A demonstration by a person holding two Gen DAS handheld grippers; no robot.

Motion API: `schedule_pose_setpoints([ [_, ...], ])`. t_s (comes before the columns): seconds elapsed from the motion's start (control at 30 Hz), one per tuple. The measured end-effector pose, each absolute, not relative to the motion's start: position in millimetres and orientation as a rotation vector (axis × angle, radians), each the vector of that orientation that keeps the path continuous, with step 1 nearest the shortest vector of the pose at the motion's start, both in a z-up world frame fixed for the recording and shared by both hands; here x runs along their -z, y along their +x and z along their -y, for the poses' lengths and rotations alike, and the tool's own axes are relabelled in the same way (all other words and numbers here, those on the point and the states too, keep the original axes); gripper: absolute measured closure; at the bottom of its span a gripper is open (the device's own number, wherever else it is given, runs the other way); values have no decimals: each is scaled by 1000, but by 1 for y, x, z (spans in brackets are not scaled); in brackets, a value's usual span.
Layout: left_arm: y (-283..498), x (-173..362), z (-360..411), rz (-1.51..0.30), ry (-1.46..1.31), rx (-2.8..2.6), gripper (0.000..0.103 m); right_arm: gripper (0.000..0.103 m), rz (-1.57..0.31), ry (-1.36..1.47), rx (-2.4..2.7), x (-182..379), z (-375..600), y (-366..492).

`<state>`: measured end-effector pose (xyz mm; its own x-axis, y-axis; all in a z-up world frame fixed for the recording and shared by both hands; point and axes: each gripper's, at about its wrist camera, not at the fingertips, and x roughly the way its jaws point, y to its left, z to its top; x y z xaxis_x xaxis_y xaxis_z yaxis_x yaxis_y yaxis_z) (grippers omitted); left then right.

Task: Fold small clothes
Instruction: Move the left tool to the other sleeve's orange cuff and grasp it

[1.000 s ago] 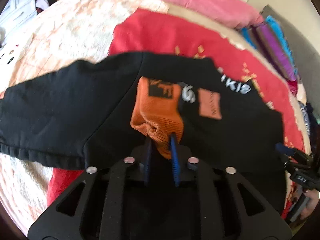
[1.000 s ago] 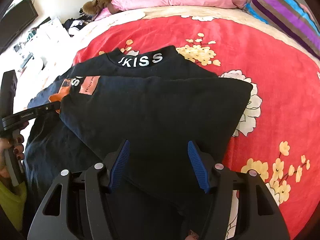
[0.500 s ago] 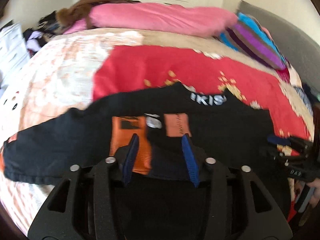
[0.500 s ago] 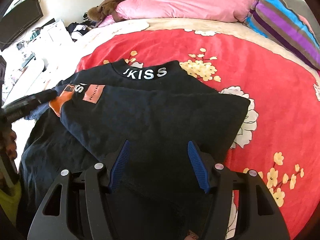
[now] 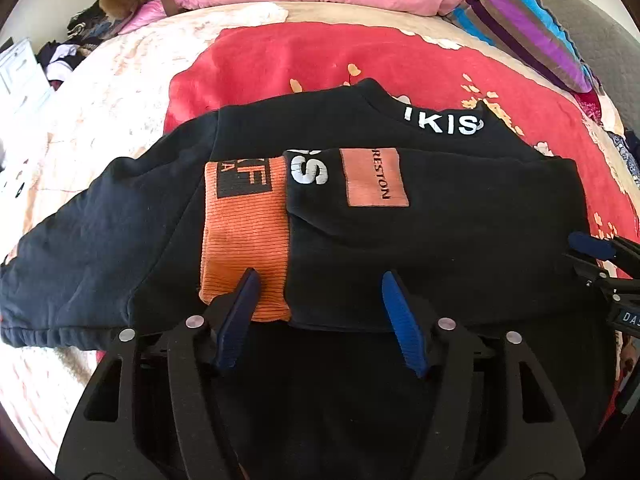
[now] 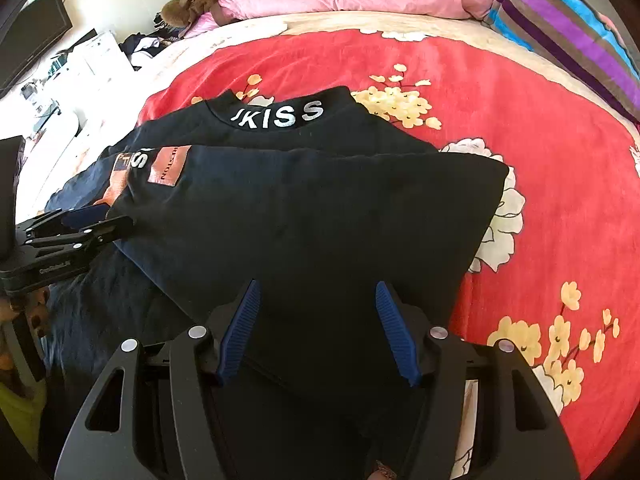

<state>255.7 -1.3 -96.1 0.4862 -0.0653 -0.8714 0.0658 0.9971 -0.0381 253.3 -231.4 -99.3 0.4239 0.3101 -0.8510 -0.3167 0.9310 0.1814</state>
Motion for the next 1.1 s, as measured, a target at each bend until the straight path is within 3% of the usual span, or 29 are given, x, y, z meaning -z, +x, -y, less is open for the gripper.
schedule_pose_setpoints([
  [0.3,252,82,3,-1047,-39,104,27,38,-1030,48,-410,89,236,250],
  [0.33,253,81,3,-1046,-40,102,27,37,-1023,50,-411,87,236,250],
  [0.4,253,78,2,-1039,-41,101,25,24,-1000,51,-411,82,236,248],
  [0.63,251,65,-3,-1001,-56,88,19,23,-938,38,-420,70,233,245],
  [0.77,250,58,-8,-980,-60,64,15,16,-891,8,-417,61,228,241],
  [0.87,249,52,-11,-960,-70,49,11,15,-856,3,-427,54,223,240],
  [1.1,245,39,-18,-927,-69,19,10,7,-792,-27,-428,37,209,231],
])
